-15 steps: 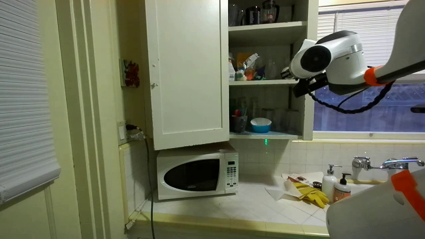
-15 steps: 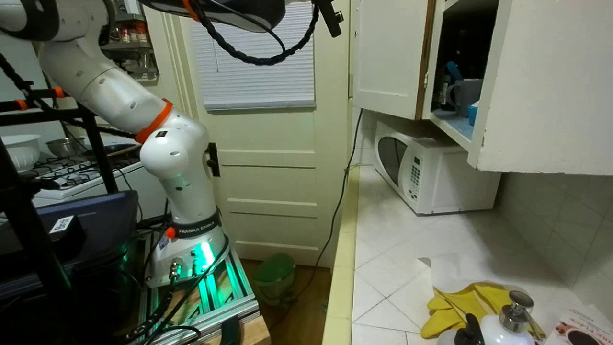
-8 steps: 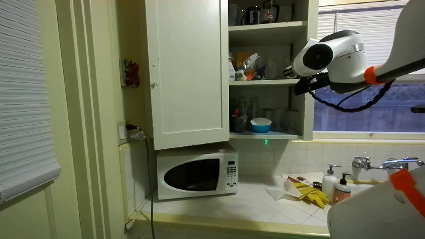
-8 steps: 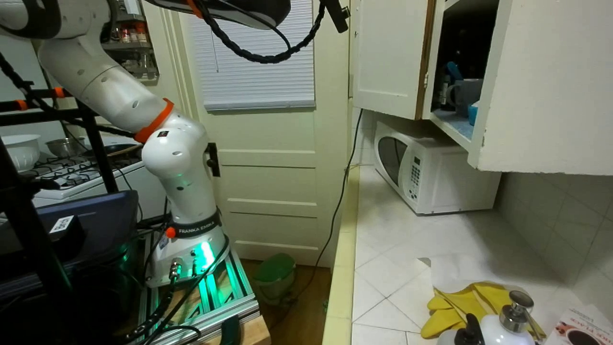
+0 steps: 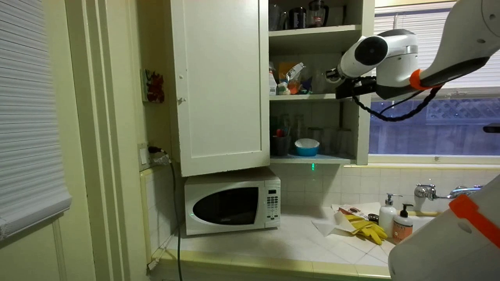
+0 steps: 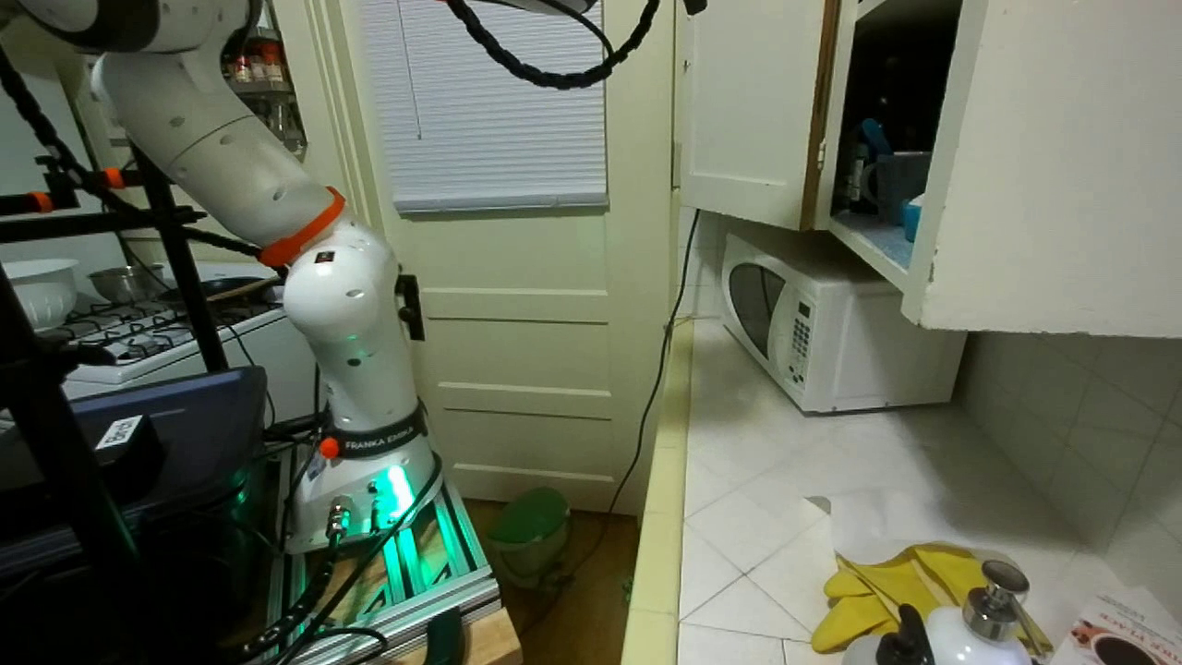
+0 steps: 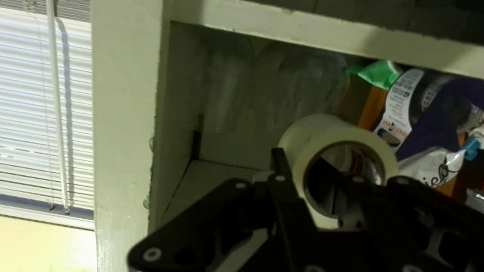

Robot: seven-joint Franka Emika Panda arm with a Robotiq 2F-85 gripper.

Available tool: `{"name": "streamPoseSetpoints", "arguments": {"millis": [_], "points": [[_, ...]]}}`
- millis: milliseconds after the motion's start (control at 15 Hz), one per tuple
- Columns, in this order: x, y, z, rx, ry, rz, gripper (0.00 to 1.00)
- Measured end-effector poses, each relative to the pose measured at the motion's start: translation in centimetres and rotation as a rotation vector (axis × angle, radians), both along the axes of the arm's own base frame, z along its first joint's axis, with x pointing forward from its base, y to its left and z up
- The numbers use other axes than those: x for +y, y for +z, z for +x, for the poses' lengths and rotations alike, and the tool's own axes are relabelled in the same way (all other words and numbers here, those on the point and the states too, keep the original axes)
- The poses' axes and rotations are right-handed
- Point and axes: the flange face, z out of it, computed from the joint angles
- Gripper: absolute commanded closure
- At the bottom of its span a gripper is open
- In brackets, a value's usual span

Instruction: Put the tissue roll inside the cupboard

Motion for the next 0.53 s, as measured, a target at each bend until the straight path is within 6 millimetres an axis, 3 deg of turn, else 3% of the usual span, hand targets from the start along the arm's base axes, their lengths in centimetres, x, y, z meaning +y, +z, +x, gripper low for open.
{"name": "streamPoseSetpoints", "arguments": {"millis": [67, 133, 533], "points": [[-0.1, 0.6, 0.2, -0.009, -0.003, -0.001, 0.83], [-0.2, 1.2, 0.3, -0.016, -0.006, -0.004, 0.96], [-0.8, 0.4, 1.0, 0.001, -0.018, 0.004, 0.96]]}}
